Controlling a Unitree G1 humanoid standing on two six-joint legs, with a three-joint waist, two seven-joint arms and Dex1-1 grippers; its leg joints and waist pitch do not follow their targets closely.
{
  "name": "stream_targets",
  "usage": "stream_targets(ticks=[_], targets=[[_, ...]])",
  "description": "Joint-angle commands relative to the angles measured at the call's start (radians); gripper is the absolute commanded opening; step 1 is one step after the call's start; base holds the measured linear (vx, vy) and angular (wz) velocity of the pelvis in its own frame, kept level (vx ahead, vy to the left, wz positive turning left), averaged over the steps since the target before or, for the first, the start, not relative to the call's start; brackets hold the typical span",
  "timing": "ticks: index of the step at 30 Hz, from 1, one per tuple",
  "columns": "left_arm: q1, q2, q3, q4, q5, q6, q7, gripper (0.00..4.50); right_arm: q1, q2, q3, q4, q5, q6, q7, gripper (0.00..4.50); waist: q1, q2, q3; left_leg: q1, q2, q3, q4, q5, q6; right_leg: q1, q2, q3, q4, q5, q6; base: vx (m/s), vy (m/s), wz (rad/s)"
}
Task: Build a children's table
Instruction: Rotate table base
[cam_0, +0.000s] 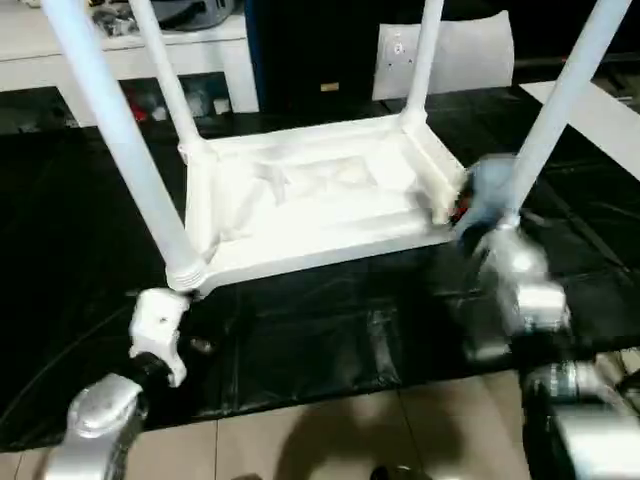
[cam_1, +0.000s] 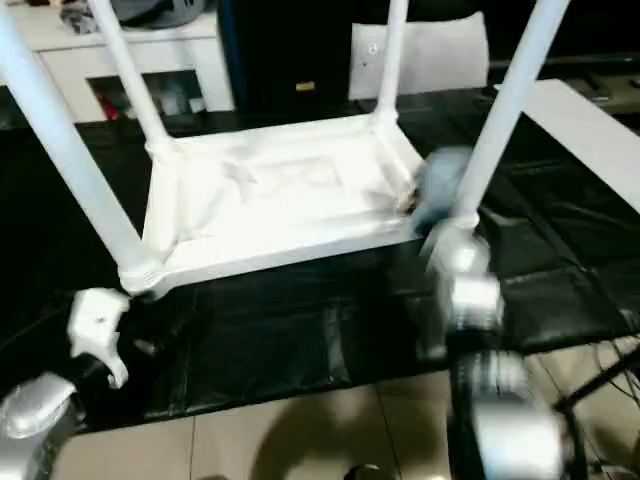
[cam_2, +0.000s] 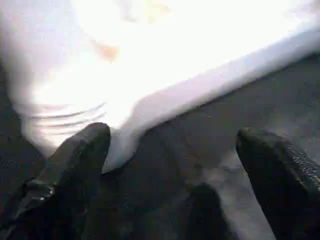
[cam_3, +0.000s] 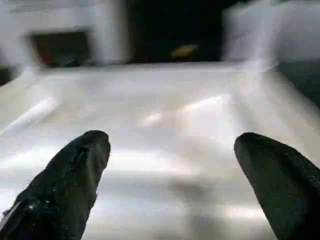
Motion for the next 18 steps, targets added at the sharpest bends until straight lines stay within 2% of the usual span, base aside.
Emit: stream_targets(ticks=[1,2,3,4,7,8,10,14,15,18], targets=[[0.004,-0.014,0.04,0.019,0.009,-0.033,0.042,4.41,0.012,-0.01,0.014,-0.085,0.025,0.037,0.035,4.5,0.003,-0.006,-0.064,-0.006,0.041,-0.012,-0.067,-0.174,0.109,0.058,-0.054,0.054,-0.075,-0.343,-0.128,0.0,0.0,0.0],[0.005,-0.018,0.045,0.018,0.009,-0.035,0.05,4.41,0.021,-0.011,0.017,-0.097,0.028,0.045,0.039,4.5,0.005,-0.006,-0.06,-0.003,0.043,-0.013,-0.07,-0.205,0.089,0.057,-0.055,0.054,-0.079,-0.387,-0.111,0.0,0.0,0.0],[-0.007,-0.025,0.071,0.015,-0.001,-0.047,0.067,4.41,0.078,-0.014,0.039,-0.169,0.027,0.08,0.054,4.5,0.003,-0.006,-0.057,-0.001,0.043,-0.014,-0.073,-0.232,0.074,0.055,-0.055,0.053,-0.085,-0.428,-0.096,0.0,0.0,0.0],[-0.012,-0.025,0.077,0.014,-0.004,-0.049,0.07,4.41,0.094,-0.015,0.043,-0.19,0.024,0.09,0.058,4.5,0.007,-0.005,-0.052,0.004,0.044,-0.015,-0.075,-0.258,0.062,0.05,-0.056,0.052,-0.092,-0.472,-0.073,0.0,0.0,0.0],[-0.039,-0.013,0.081,-0.002,-0.019,-0.045,0.061,4.41,0.158,-0.014,0.056,-0.27,0.02,0.141,0.058,4.5,0.01,-0.002,-0.053,0.011,0.043,-0.02,-0.079,-0.295,0.039,0.047,-0.056,0.053,-0.1,-0.509,-0.043,0.0,0.0,0.0],[-0.047,-0.006,0.078,-0.013,-0.021,-0.043,0.056,4.41,0.178,-0.013,0.059,-0.295,0.018,0.16,0.056,4.5,0.007,-0.006,-0.051,0.008,0.042,-0.021,-0.08,-0.298,0.037,0.048,-0.054,0.053,-0.099,-0.507,-0.041,0.0,0.0,0.0],[-0.089,0.014,0.068,-0.044,-0.021,-0.015,0.046,4.41,0.234,-0.011,0.078,-0.349,0.001,0.205,0.032,4.5,0.008,0.001,-0.055,0.006,0.043,-0.024,-0.082,-0.292,0.03,0.05,-0.056,0.056,-0.094,-0.474,-0.047,0.0,0.0,0.0],[-0.152,0.023,0.065,-0.034,-0.025,0.003,0.035,4.41,0.267,0.003,0.077,-0.38,-0.017,0.245,-0.016,4.5,0.007,-0.002,-0.058,0.003,0.039,-0.023,-0.08,-0.268,0.029,0.053,-0.059,0.058,-0.088,-0.445,-0.06,0.0,0.0,0.0],[-0.174,0.027,0.062,-0.027,-0.027,0.008,0.029,4.41,0.275,0.005,0.079,-0.39,-0.024,0.258,-0.026,4.5,0.006,-0.008,-0.057,0.0,0.039,-0.023,-0.08,-0.254,0.031,0.054,-0.06,0.059,-0.087,-0.44,-0.06,0.0,0.0,0.0],[-0.254,0.035,0.051,0.012,-0.036,0.025,0.013,4.41,0.291,0.008,0.082,-0.401,-0.065,0.291,-0.077,4.5,0.004,-0.007,-0.058,0.001,0.038,-0.022,-0.079,-0.235,0.028,0.054,-0.06,0.06,-0.086,-0.433,-0.059,0.0,0.0,0.0]])
